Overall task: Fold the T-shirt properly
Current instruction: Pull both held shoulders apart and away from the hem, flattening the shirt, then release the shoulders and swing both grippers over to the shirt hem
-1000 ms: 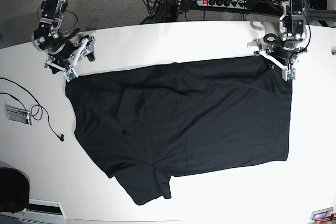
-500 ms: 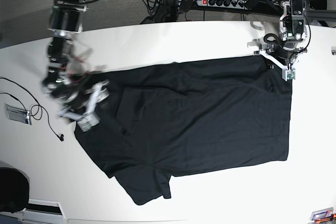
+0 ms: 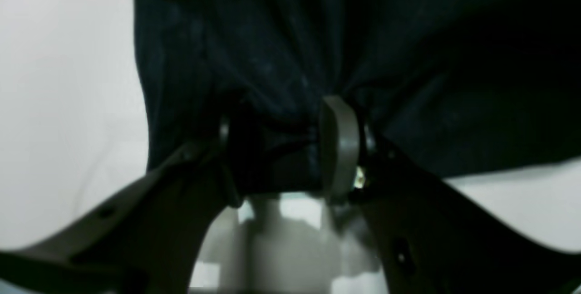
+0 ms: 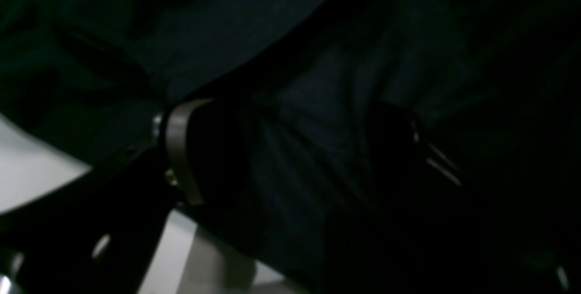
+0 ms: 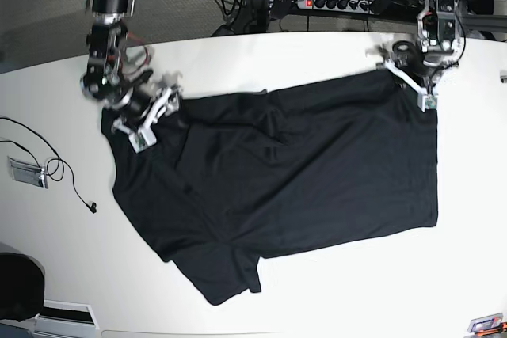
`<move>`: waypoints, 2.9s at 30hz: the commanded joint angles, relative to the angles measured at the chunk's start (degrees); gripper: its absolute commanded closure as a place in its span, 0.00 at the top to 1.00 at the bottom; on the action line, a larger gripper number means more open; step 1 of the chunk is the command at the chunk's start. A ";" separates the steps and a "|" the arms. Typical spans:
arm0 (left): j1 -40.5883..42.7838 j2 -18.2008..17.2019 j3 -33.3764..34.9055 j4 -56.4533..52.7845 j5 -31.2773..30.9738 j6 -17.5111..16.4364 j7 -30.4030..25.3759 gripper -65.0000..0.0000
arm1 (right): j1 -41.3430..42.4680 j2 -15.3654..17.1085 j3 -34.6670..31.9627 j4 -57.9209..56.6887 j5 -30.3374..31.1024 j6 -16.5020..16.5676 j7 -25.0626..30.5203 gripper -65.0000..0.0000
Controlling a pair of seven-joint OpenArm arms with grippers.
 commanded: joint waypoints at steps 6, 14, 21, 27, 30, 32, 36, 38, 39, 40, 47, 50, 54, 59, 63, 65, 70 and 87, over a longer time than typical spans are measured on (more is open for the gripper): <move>1.46 0.34 1.16 -1.81 -0.27 -1.17 7.70 0.38 | -5.57 0.37 5.21 2.03 -4.29 0.52 -9.08 0.72; 4.63 0.34 -2.36 -1.55 -0.27 -1.17 7.62 0.38 | -8.12 2.39 5.91 2.03 -4.29 0.52 -7.76 0.72; 6.39 0.34 -5.52 -1.37 -0.27 -1.17 7.53 0.38 | -11.19 2.31 9.43 5.90 -4.29 0.52 -7.76 0.72; 6.39 0.16 -5.52 -1.37 -0.27 -1.17 7.53 0.38 | -14.36 2.31 10.04 10.21 -4.20 0.52 -7.94 0.72; 7.44 0.07 -5.61 -1.02 -0.27 -1.17 7.53 0.38 | -16.73 2.31 10.92 10.30 -4.20 0.52 -7.85 0.72; 7.88 0.16 -6.23 0.39 -0.27 -1.17 7.53 0.38 | -16.91 2.22 11.80 10.30 -4.20 0.52 -7.85 0.72; 10.87 0.43 -7.99 4.61 -0.36 -1.17 7.88 0.38 | -17.00 2.13 12.77 11.97 -4.20 0.52 -7.85 0.72; 11.66 0.51 -7.99 5.66 -0.36 -1.17 7.97 0.38 | -17.17 2.13 12.94 14.43 -4.20 0.52 -8.20 0.72; 11.75 0.51 -7.99 5.66 -0.36 -1.17 7.97 0.38 | -17.44 2.13 12.94 15.49 -4.20 0.52 -8.29 0.72; 11.75 0.51 -7.99 5.40 -0.36 -1.17 7.70 0.38 | -17.44 2.13 12.94 16.01 -4.20 0.52 -8.29 0.72; 8.41 0.25 -10.71 2.67 -0.27 -1.17 8.06 0.38 | -17.44 2.13 12.59 16.19 -4.20 0.52 -10.57 0.72; 7.62 0.16 -12.91 4.52 -0.54 -1.17 8.06 0.38 | -17.44 2.04 12.50 16.10 -4.20 0.52 -12.24 0.72; 5.51 0.43 -14.32 5.40 -0.54 -1.17 8.67 0.39 | -11.81 1.95 11.10 15.92 -4.20 0.52 -12.42 0.72; 5.77 2.62 -14.23 12.25 -0.89 -1.17 13.07 0.38 | -9.26 1.95 10.48 17.95 -4.29 0.52 -16.03 0.72; 5.51 6.23 -14.05 16.83 -0.80 -1.26 16.06 0.38 | -9.26 1.95 10.48 21.90 -4.29 0.52 -16.29 0.72; 4.36 6.84 -14.14 16.91 -0.80 -1.26 16.50 0.38 | -9.26 1.95 10.48 22.87 -4.29 0.52 -17.52 0.72; 3.31 5.61 -15.46 17.09 -0.80 -1.26 16.50 0.38 | -9.17 1.95 10.48 25.33 -4.29 0.52 -18.84 0.72; -12.96 3.33 -19.33 20.69 -0.98 -1.52 28.89 0.38 | 0.50 2.04 10.57 28.67 7.66 0.52 -23.50 0.72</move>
